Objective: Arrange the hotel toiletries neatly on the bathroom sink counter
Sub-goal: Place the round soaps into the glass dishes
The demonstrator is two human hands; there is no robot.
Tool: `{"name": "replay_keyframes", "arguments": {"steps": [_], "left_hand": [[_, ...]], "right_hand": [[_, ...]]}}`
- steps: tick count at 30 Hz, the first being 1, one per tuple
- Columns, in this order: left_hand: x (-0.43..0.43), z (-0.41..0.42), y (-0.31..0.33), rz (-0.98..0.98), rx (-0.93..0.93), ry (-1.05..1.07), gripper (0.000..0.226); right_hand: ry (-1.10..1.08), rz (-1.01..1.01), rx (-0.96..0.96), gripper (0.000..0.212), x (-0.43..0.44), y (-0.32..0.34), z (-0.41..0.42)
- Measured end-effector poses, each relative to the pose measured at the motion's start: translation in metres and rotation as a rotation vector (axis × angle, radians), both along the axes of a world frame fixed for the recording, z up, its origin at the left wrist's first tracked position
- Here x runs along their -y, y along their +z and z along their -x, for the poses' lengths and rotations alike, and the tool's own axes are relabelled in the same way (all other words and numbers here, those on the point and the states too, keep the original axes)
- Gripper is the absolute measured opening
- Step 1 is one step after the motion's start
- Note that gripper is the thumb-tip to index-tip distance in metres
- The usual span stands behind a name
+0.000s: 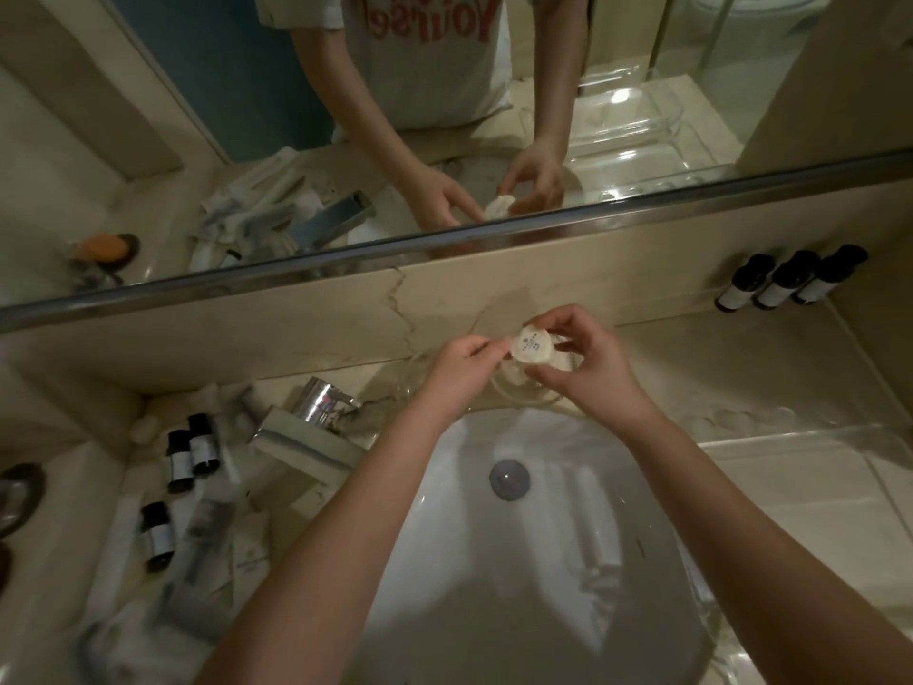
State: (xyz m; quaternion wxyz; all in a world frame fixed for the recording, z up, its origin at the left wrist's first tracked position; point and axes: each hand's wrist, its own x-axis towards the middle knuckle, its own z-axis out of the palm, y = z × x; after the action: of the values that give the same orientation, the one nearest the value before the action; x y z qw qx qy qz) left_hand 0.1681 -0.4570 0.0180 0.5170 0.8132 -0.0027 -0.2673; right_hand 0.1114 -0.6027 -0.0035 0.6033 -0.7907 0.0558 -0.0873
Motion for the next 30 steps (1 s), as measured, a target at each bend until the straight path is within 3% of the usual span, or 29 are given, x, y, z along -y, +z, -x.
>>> {"name": "replay_keyframes", "arguments": {"steps": [6, 11, 16, 20, 23, 30], "left_hand": [[-0.021, -0.001, 0.011, 0.045, -0.007, -0.014, 0.016], [-0.038, -0.010, 0.015, -0.140, 0.166, -0.184, 0.018], [-0.059, -0.023, 0.012, -0.358, 0.304, -0.220, 0.025], [-0.081, -0.038, 0.004, -0.628, 0.292, -0.288, 0.038], [-0.084, -0.046, -0.002, -0.725, 0.237, -0.336, 0.046], [-0.087, -0.057, -0.014, -0.888, 0.071, -0.476, 0.044]], "right_hand": [[0.055, 0.116, -0.035, 0.054, -0.021, 0.004, -0.005], [0.153, 0.493, 0.051, 0.048, -0.029, 0.006, -0.012], [0.172, 0.703, 0.039, 0.041, -0.046, -0.001, -0.024], [0.130, 0.955, -0.027, 0.043, -0.062, -0.017, -0.041], [0.188, 1.096, -0.109, 0.049, -0.074, -0.024, -0.052], [0.293, 1.189, -0.144, 0.052, -0.081, -0.035, -0.058]]}}
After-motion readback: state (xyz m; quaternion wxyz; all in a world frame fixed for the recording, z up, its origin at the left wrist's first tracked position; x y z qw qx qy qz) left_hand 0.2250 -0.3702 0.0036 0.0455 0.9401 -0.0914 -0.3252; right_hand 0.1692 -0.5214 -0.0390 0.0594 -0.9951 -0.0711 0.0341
